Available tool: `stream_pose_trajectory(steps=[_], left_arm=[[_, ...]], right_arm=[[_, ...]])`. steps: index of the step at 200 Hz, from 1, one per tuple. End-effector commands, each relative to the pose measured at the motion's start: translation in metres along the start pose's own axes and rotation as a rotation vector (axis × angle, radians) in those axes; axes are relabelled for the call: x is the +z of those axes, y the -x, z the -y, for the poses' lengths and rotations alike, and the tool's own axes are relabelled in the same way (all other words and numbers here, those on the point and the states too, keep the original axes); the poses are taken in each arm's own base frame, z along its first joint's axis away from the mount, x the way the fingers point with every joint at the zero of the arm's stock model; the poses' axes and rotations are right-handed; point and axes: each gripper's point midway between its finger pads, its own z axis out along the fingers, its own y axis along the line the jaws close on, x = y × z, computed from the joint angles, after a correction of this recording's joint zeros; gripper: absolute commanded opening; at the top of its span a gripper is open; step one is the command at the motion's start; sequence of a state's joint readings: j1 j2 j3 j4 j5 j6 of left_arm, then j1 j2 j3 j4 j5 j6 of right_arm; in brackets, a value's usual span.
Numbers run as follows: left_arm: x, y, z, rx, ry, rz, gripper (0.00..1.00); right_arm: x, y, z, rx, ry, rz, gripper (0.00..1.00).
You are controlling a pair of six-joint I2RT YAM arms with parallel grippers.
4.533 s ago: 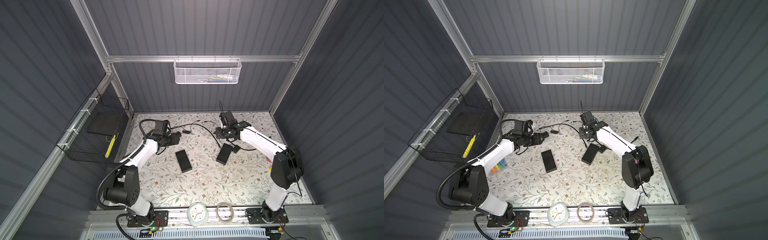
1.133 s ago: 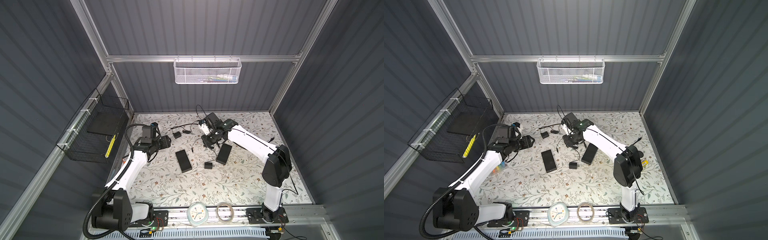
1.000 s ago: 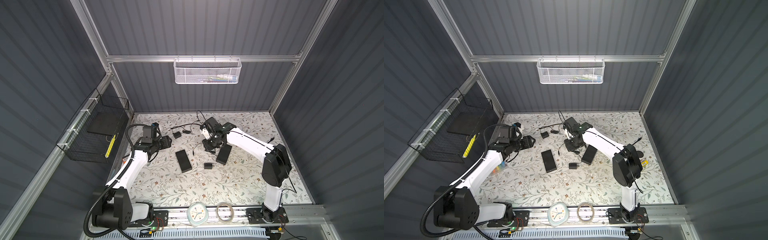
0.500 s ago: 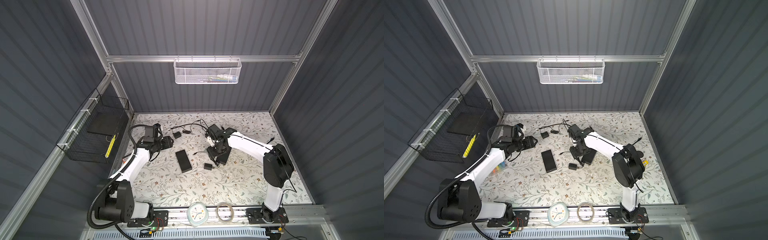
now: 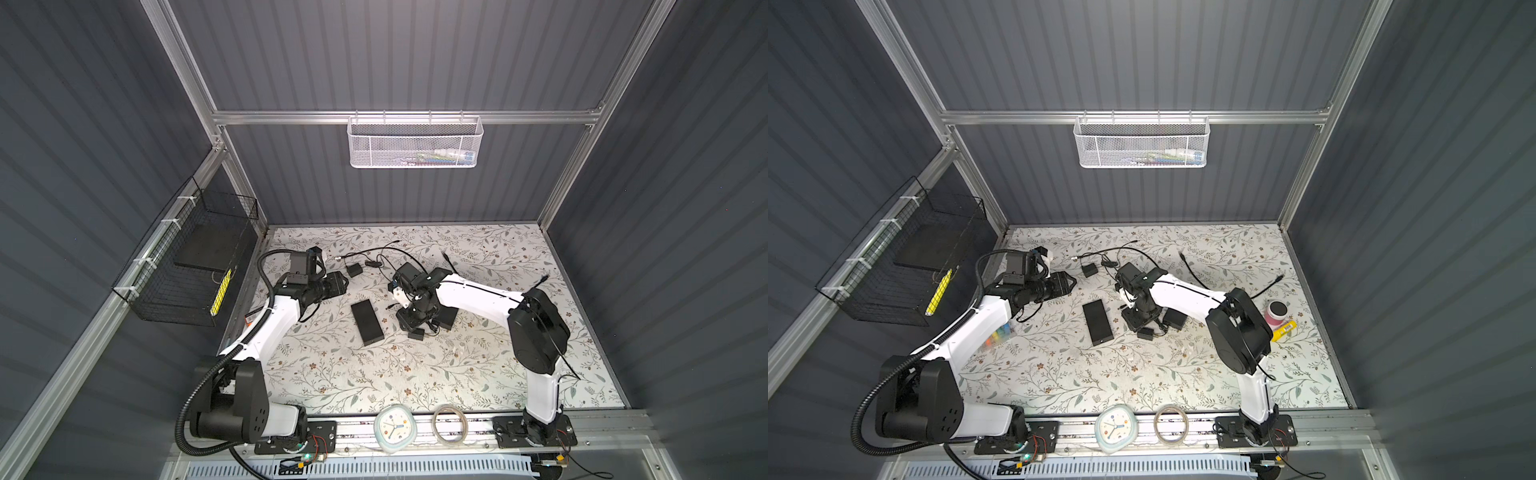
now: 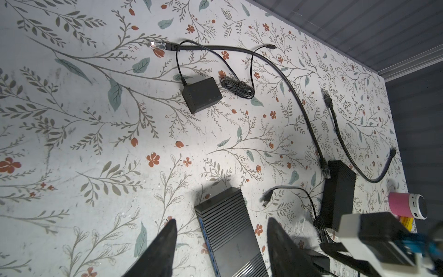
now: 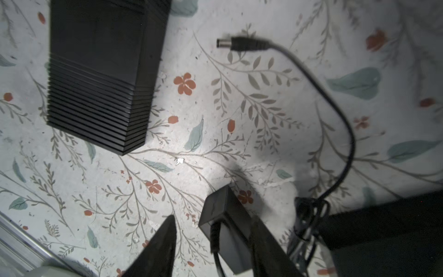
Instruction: Insert the plug into the switch port
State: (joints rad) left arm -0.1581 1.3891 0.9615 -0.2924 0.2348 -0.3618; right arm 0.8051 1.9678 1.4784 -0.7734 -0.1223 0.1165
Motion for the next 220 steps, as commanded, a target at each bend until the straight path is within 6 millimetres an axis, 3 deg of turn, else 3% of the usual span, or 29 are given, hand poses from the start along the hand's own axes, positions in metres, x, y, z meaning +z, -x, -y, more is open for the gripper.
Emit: stream_pose_trajectory(steps=[1, 62, 93, 110, 135, 167, 195, 220], left_arm=[[-0.002, -0.005, 0.0, 0.006, 0.004, -0.012, 0.6], [0.005, -0.008, -0.001, -0.003, -0.004, -0.018, 0.6], [0.007, -0.009, -0.001, -0.005, -0.009, -0.022, 0.6], [0.007, -0.007, 0.0, -0.007, -0.011, -0.019, 0.6], [0.007, -0.009, -0.001, -0.01, -0.012, -0.022, 0.6], [0.006, -0.012, -0.004, -0.012, 0.003, -0.025, 0.6], [0.007, -0.021, -0.008, -0.029, 0.01, -0.042, 0.6], [0.009, -0.029, -0.011, -0.048, 0.011, -0.062, 0.6]], right_arm=[[-0.005, -0.009, -0.014, -0.016, 0.015, -0.004, 0.46], [0.0, -0.055, -0.019, -0.013, -0.112, -0.052, 0.3], [0.008, -0.075, -0.019, 0.036, -0.144, -0.081, 0.28], [0.007, -0.076, -0.017, 0.074, -0.149, -0.065, 0.33], [-0.008, -0.056, -0.02, 0.07, -0.091, -0.018, 0.44], [-0.031, 0.001, -0.001, -0.017, -0.06, 0.095, 0.51], [-0.014, 0.037, 0.028, -0.11, -0.087, 0.099, 0.51], [0.005, 0.062, 0.042, -0.152, -0.074, 0.086, 0.49]])
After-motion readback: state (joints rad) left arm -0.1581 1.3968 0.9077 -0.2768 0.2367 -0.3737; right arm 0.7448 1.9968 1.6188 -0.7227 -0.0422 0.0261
